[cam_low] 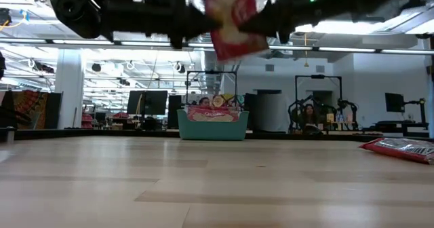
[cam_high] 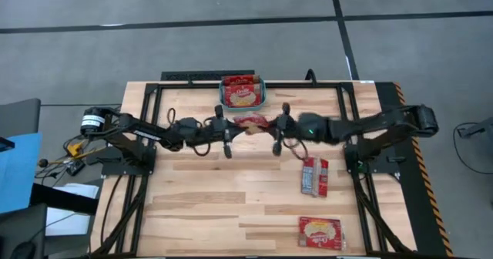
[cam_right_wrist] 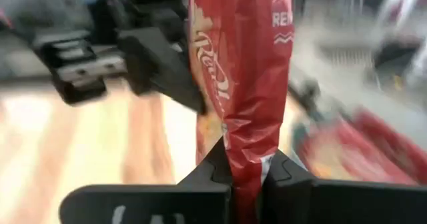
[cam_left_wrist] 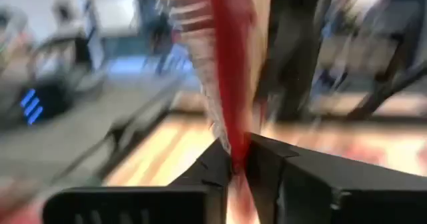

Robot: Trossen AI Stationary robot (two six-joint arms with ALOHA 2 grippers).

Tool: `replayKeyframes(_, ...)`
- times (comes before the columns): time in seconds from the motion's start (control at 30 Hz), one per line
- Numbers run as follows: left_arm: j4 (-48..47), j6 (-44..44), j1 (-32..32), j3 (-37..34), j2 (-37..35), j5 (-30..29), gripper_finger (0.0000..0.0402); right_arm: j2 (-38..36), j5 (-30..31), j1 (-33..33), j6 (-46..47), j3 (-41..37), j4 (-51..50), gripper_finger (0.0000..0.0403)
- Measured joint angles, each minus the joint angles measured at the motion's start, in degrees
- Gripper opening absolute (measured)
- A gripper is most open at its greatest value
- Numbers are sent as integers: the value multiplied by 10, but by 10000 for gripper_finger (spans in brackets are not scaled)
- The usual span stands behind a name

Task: Sort popcorn bags into baskets
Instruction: Put the red popcorn bag into the green basket

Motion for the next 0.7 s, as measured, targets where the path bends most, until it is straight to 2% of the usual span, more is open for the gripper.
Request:
replayKeyframes(0.1, -100, -4, 4, 0, 1, -70, 59, -1, -27, -64, -34, 96, -210, 30)
replayKeyframes(0.2, -165, -5, 4, 0, 1, -158, 92, 27, -45, -126, -85, 184, -324, 30)
replayKeyframes(0.3, -207, -9, 5, 0, 1, -227, 117, 78, -97, -176, -153, 266, -392, 30)
replayKeyframes(0.47, -238, -14, 0, 0, 1, -249, 139, 195, -184, -248, -228, 399, -513, 30)
replayKeyframes(0.57, -263, -29, -6, 0, 1, -288, 142, 266, -186, -271, -266, 476, -586, 30)
replayKeyframes(0.7, -333, -90, -10, -1, -13, -394, 142, 348, -194, -279, -302, 572, -654, 30)
